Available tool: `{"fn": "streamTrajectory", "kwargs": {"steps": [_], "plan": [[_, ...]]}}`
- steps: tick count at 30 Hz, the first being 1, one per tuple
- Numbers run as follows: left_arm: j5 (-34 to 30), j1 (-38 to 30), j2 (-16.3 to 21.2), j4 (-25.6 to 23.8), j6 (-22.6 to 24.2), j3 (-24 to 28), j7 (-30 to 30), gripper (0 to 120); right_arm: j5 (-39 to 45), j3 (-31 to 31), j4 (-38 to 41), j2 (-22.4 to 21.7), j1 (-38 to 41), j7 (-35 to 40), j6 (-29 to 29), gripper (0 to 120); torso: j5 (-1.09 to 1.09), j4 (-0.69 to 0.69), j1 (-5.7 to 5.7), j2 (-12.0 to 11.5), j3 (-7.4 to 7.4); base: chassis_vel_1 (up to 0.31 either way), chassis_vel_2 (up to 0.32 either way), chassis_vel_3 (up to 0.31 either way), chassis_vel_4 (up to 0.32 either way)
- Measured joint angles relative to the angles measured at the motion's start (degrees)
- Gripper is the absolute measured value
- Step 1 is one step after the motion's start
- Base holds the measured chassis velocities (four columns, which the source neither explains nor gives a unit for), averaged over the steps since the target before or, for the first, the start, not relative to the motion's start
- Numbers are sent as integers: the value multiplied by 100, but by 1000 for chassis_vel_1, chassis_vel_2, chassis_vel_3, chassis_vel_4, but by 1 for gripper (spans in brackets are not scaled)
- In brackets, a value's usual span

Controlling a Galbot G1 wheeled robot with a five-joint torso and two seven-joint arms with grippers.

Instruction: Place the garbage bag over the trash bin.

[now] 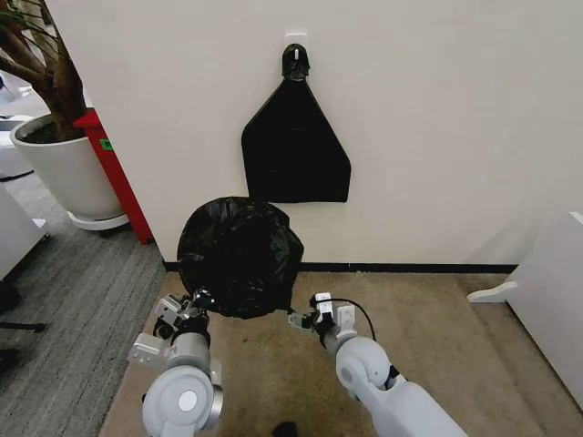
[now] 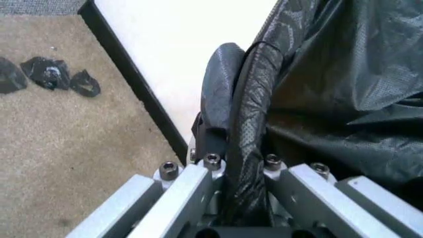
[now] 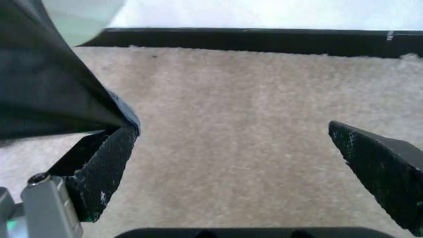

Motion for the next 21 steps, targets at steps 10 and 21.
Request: {"fn": "streamTrajectory", "kwargs": {"steps": [10,21], "plan": [[24,-180,41,322,-30,-41,5,1,108,-38,726,-169,-405,-36,-92,100,-1,-1,0,0,0,0,0,0,0],[129,-369,397,911,-106,-47,114,1,160,-629,1942,-340,-829,-40,-316,100,-1,0,0,0,0,0,0,0,0]]}}
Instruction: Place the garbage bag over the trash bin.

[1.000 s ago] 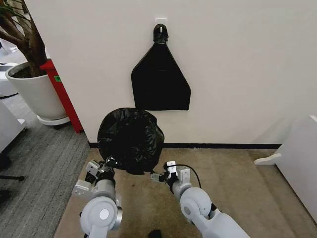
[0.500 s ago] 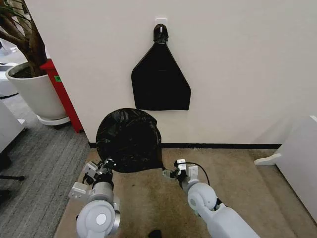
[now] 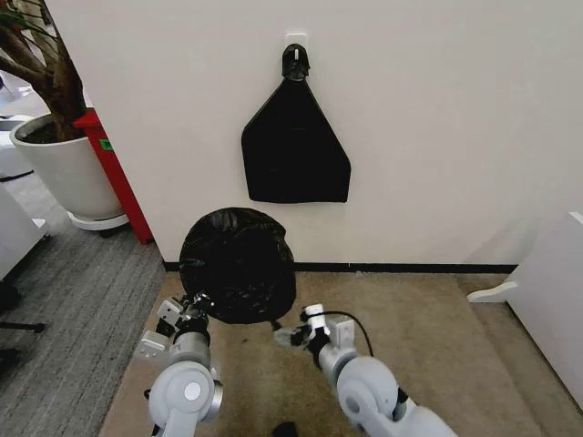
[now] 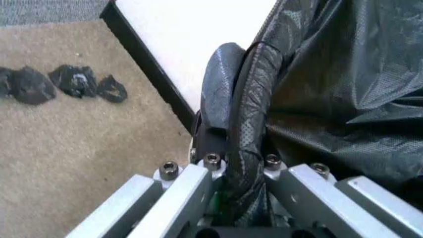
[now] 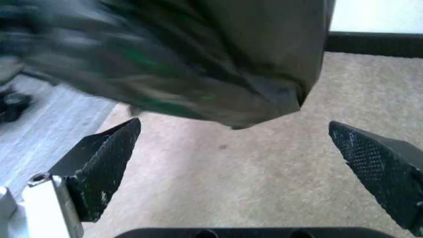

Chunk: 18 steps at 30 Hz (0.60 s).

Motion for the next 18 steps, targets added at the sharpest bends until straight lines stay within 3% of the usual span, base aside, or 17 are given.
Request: {"fn": "streamTrajectory", "kwargs": {"steps": [8,11,16,18], "plan": [[157,37,277,36,102,73,163,1,-222,673,428,-358,40,-317,54,100,1,-1,0,0,0,0,0,0,0],[312,81,554,36,268,80,361,1,-233,1070,469,-602,308,-456,133,100,1,-2,0,0,0,0,0,0,0],[840,171,1068,34,639,17,1183,1,-222,1259,417,-1244,1170,-949,381,100,1,0,0,0,0,0,0,0,0],[1103,178,1282,9,809,-30,1769,1,-216,1122,275,-1499,1743,-1305,460,100,1,-1,0,0,1,0,0,0,0]]}}
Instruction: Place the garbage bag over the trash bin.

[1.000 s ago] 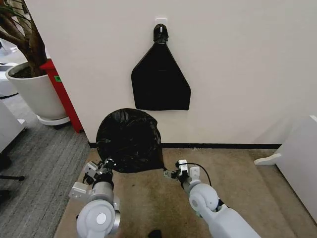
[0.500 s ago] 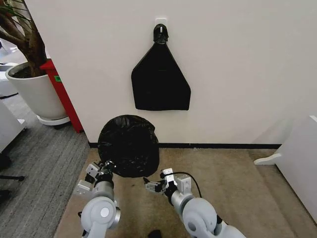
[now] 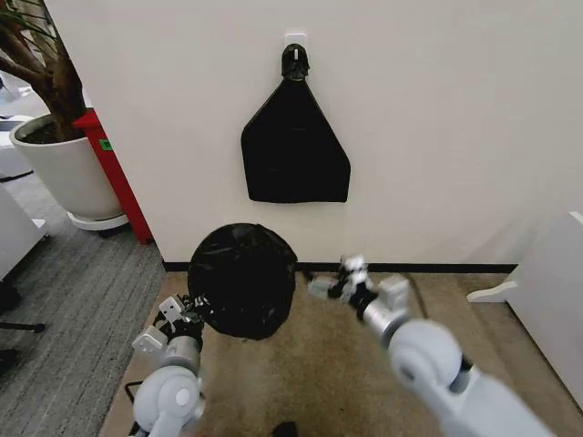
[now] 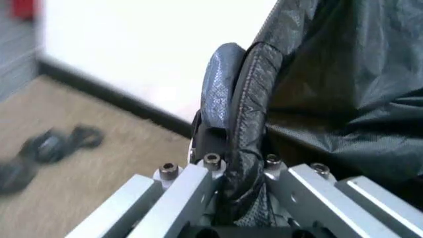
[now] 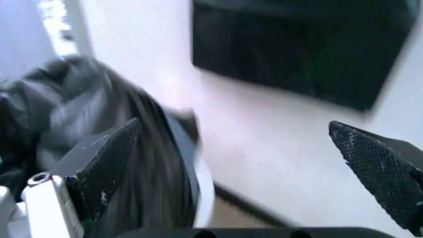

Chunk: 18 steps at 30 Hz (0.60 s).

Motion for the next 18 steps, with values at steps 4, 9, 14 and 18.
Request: {"fn": "streamTrajectory", "kwargs": {"steps": [4,9,14,18], "plan": [[262,11,423,-97,190,-106,1229,1,113,-586,-359,-332,1208,-585,89,100,-2,1,0,0,0,0,0,0,0],[325,43,904,-157,263,-209,2213,1,227,-1137,-845,-516,1980,-1026,69,100,-1,2,0,0,1,0,0,0,0],[257,131,1155,-232,287,-263,2510,1,394,-1123,-986,-700,1944,-1144,47,100,0,0,0,0,0,0,0,0,0],[240,54,1240,-204,297,-245,2406,1,581,-1059,-924,-887,1867,-1164,24,100,1,-1,0,0,0,0,0,0,0]]}}
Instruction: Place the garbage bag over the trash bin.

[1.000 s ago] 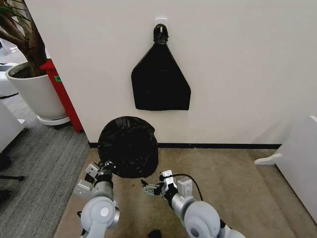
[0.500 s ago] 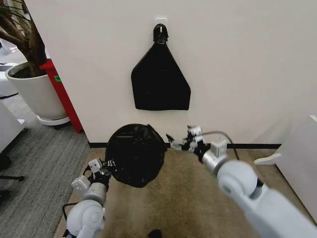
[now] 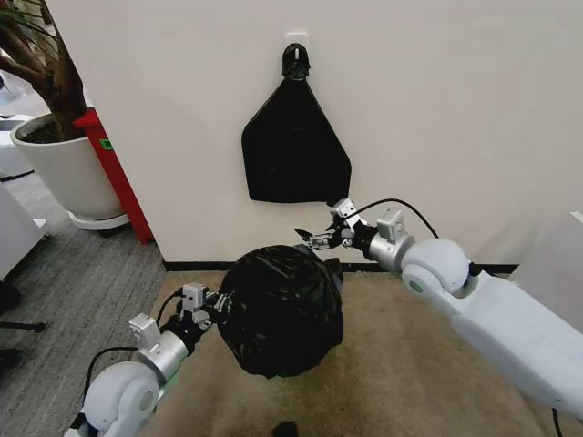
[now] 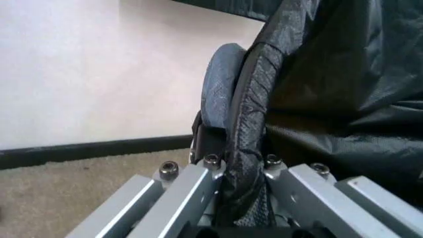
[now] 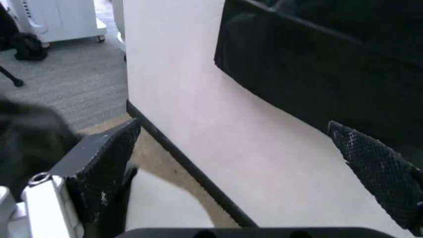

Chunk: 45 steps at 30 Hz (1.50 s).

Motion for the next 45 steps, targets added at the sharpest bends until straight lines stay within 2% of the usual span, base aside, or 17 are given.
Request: {"fn": "streamTrajectory", "kwargs": {"steps": [9,22,30,45], "plan": [[11,-118,52,213,30,10,-270,1,220,4,162,-385,-35,-110,-31,100,-1,1,0,0,0,0,0,0,0],[-9,-197,42,226,-64,10,-418,1,21,-429,151,-396,-21,-284,-62,100,-1,2,0,0,0,0,0,0,0],[-66,-139,-19,24,-85,-5,-427,1,-159,-611,-64,-419,-10,-395,-35,100,-1,1,0,0,0,0,0,0,0],[-150,158,-250,-602,-141,-44,-417,1,-465,-488,-1286,-94,-32,-570,188,100,0,1,0,0,0,0,0,0,0]]}}
